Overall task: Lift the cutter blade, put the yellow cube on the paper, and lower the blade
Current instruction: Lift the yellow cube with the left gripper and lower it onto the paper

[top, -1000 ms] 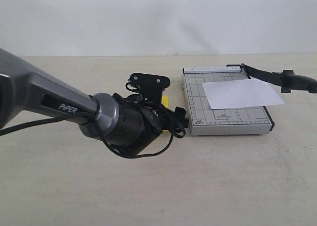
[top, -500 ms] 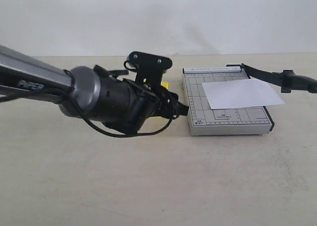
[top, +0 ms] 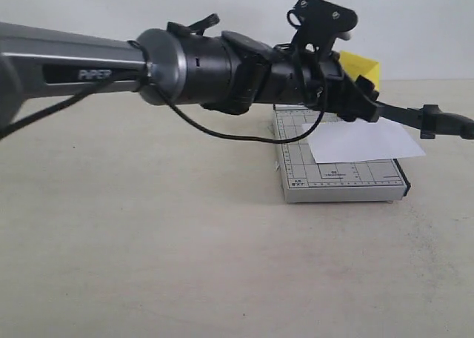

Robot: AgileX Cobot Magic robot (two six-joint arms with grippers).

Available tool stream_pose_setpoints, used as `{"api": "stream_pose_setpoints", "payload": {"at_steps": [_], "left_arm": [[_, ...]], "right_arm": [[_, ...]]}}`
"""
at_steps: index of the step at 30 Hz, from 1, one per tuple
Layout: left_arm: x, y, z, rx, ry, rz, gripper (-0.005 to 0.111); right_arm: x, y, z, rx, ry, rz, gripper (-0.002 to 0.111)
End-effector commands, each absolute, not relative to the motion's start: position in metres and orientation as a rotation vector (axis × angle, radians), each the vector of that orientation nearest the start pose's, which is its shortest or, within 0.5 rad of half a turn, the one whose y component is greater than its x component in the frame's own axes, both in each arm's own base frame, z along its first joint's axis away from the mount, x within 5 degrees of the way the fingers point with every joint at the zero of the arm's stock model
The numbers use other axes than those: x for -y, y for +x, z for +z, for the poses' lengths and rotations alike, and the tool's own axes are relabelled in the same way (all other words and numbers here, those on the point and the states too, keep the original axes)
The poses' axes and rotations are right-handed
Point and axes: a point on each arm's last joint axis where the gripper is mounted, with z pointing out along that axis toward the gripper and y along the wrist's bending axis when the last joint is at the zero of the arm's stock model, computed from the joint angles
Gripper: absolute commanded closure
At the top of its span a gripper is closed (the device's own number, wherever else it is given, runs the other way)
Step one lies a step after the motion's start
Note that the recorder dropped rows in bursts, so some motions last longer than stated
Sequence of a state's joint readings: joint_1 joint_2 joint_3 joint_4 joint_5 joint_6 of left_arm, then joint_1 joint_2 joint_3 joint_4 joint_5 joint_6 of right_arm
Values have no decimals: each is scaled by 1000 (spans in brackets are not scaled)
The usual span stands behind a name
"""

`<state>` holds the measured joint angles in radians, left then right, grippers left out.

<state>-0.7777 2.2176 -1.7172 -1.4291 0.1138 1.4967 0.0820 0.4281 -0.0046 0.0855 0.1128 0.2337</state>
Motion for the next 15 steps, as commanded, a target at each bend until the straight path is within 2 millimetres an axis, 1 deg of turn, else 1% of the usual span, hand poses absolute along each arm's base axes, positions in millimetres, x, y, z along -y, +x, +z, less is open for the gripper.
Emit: {"api": "stream_pose_setpoints", "payload": {"at_steps": [1, 4, 7, 9, 13, 15], "left_arm": [[397, 376, 195, -1751, 1063, -593, 102], [400, 381, 176, -1767, 1149, -516, 102], [397, 385, 163, -1810, 1169, -466, 102], [394, 388, 159, -1823, 1175, -441, 102], [384, 398, 158, -1833, 1151, -421, 102], [383, 399, 156, -1835, 1146, -417, 102]], "right_arm": [[-8, 84, 172, -2020, 233, 259, 109], [-8, 84, 172, -2020, 233, 259, 109], [-8, 84, 172, -2020, 233, 259, 109], [-8, 84, 172, -2020, 233, 259, 109], [-8, 84, 172, -2020, 233, 259, 109], [-8, 84, 172, -2020, 233, 259, 109]]}}
